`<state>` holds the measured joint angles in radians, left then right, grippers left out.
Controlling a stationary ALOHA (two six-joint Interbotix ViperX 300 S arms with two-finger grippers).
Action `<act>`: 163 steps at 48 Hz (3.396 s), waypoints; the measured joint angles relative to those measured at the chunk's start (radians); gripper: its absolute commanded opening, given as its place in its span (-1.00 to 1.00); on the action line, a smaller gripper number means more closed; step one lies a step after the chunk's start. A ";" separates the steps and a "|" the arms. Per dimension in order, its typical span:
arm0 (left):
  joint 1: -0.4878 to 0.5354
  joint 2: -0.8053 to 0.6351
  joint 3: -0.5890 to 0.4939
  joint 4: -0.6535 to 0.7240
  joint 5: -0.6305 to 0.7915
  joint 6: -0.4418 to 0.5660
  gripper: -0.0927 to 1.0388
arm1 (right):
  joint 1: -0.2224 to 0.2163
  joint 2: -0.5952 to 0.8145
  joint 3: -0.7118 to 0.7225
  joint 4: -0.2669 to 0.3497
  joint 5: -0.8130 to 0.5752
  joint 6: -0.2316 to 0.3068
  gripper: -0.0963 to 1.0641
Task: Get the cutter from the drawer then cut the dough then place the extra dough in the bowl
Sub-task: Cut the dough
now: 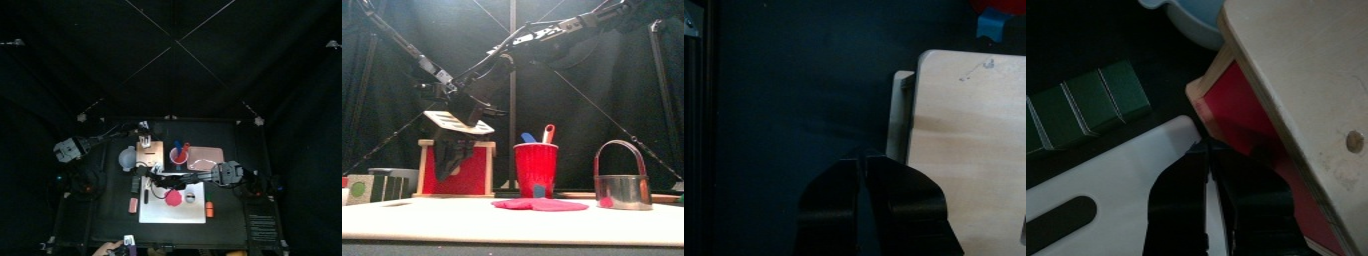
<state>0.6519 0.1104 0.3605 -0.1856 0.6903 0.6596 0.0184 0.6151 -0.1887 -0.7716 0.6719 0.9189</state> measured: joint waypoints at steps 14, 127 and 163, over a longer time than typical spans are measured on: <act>-0.005 0.005 -0.003 -0.037 0.003 0.032 0.01 | 0.000 0.000 0.002 -0.002 0.015 0.002 -0.25; -0.704 -0.792 0.673 -0.568 -0.928 0.025 0.00 | 0.216 -0.844 0.778 0.126 -0.186 0.074 -0.24; -1.000 -0.453 0.672 -0.643 -1.308 0.023 0.03 | 0.249 -0.991 0.989 0.225 -0.311 0.069 0.67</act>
<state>-0.3482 -0.3421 1.0324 -0.8283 -0.6182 0.6826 0.2669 -0.3758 0.8007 -0.5461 0.3605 0.9879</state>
